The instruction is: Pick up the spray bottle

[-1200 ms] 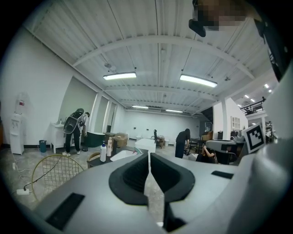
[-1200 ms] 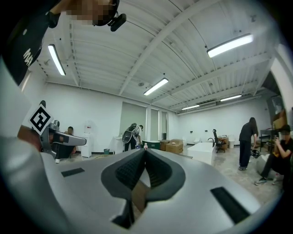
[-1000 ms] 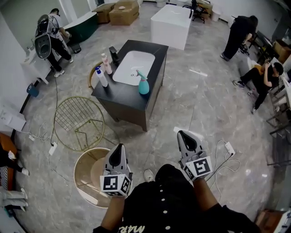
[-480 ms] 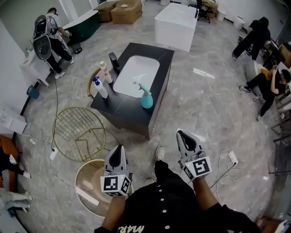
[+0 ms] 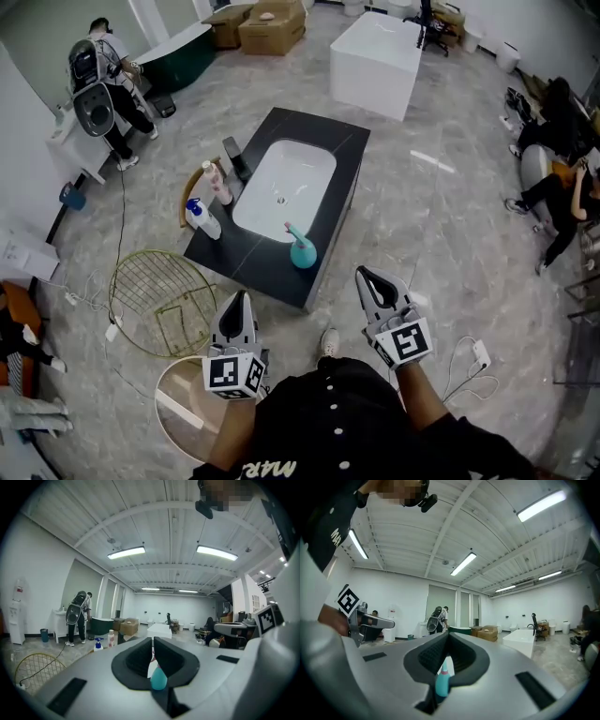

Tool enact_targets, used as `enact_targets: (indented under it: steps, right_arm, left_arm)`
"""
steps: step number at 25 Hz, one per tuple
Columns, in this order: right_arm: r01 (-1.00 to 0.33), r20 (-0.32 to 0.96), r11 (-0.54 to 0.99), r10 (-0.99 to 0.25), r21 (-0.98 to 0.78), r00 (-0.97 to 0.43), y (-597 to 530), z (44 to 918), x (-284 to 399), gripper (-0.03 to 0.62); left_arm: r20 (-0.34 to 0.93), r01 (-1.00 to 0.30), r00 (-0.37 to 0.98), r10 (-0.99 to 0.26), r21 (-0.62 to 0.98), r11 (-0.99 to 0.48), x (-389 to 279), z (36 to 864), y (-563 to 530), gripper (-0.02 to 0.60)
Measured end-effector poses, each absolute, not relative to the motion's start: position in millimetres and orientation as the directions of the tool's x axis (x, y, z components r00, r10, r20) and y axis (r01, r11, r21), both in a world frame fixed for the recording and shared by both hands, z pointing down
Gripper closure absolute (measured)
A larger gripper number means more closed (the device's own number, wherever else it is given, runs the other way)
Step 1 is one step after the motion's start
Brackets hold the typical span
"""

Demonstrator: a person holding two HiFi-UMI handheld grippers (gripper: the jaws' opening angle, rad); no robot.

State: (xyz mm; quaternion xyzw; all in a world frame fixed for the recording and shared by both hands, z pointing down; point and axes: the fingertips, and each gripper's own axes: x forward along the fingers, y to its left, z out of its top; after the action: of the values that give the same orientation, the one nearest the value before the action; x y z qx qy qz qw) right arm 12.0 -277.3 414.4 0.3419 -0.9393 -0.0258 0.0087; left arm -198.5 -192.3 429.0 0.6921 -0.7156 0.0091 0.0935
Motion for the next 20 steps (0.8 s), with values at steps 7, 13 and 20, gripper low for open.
enact_targets:
  steps: [7,13,20]
  right_arm:
    - [-0.580,0.032,0.812,-0.582,0.054,-0.812,-309.1,424.6,-5.7,0.599]
    - [-0.536,0.093,0.843,-0.538,0.049,-0.838,-325.8,450.1,-30.4,0.599]
    - [-0.471,0.173,0.882,-0.463,-0.004,-0.869,-344.6,487.7,-70.0,0.584]
  left_arm:
    - [0.142,-0.990,-0.052,-0.988,0.122,0.070,-202.0,429.2,-220.8,0.560]
    - [0.176,-0.988,-0.035,-0.984,0.143,0.061,-208.3,446.9,-234.0,0.560]
    - [0.223,-0.986,0.005,-0.975,0.166,0.033,-219.6,464.7,-241.4,0.560]
